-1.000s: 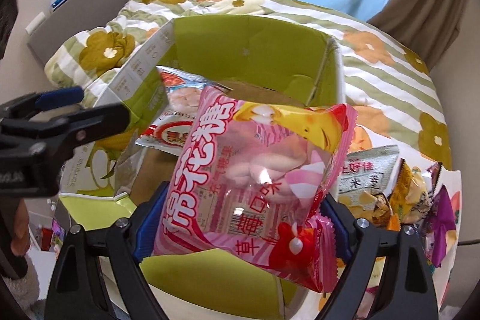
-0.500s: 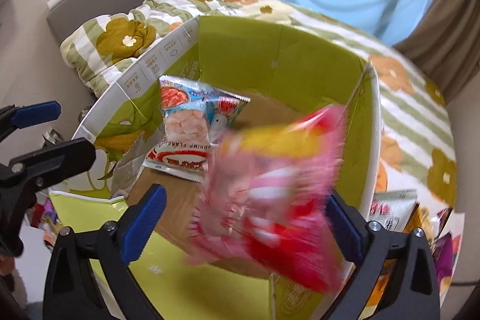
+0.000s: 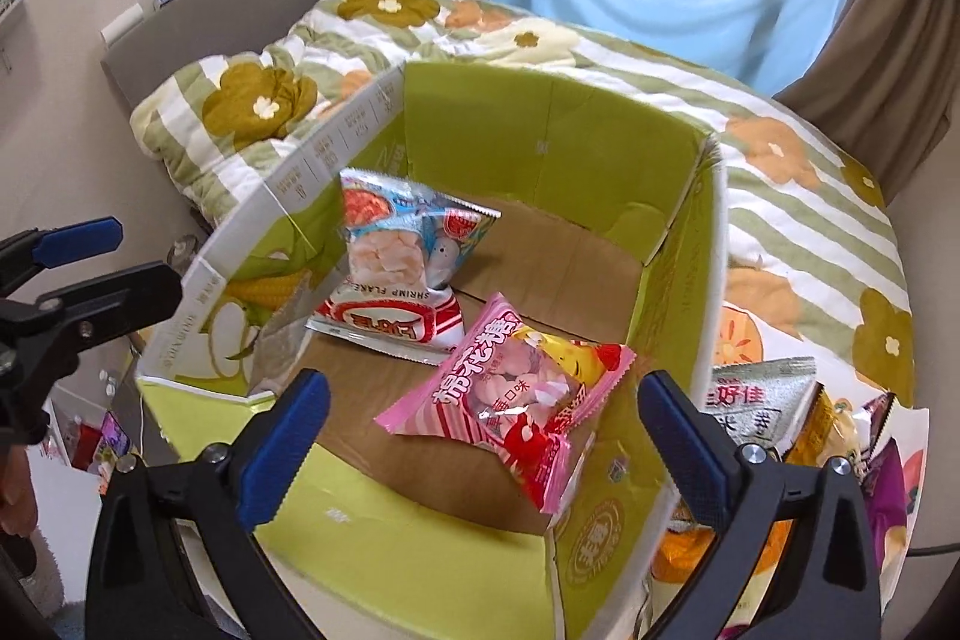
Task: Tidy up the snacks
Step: 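Withdraw both grippers from the box back toward the snack pile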
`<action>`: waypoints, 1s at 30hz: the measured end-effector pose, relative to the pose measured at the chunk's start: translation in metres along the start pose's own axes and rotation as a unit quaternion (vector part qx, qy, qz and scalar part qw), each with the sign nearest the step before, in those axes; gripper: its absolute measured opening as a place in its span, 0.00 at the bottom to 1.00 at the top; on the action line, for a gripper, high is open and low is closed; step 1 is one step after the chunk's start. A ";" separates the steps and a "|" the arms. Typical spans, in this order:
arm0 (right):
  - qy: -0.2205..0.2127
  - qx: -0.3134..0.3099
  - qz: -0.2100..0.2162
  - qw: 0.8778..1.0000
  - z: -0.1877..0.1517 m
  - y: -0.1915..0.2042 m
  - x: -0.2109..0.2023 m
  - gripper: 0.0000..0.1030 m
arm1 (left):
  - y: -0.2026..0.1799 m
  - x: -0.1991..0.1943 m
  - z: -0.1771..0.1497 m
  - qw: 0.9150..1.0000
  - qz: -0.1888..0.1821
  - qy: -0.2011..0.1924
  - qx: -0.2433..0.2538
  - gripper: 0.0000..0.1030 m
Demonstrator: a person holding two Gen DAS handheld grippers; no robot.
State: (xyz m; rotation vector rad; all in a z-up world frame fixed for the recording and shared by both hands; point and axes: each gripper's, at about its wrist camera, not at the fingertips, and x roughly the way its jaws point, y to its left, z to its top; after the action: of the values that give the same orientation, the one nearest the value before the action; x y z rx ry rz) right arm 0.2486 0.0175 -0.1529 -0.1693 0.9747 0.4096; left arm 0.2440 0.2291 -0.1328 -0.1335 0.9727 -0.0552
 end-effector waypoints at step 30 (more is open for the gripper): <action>-0.079 0.106 -0.077 0.988 -0.117 -0.129 -0.186 0.99 | -0.200 -0.069 -0.073 0.994 -0.077 -0.011 0.079 0.98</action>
State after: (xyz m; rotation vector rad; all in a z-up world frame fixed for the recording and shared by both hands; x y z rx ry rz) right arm 0.1203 -0.1854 -0.0692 -0.0178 0.8355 0.1719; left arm 0.1472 0.0323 -0.0895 -0.0626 0.9312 -0.2709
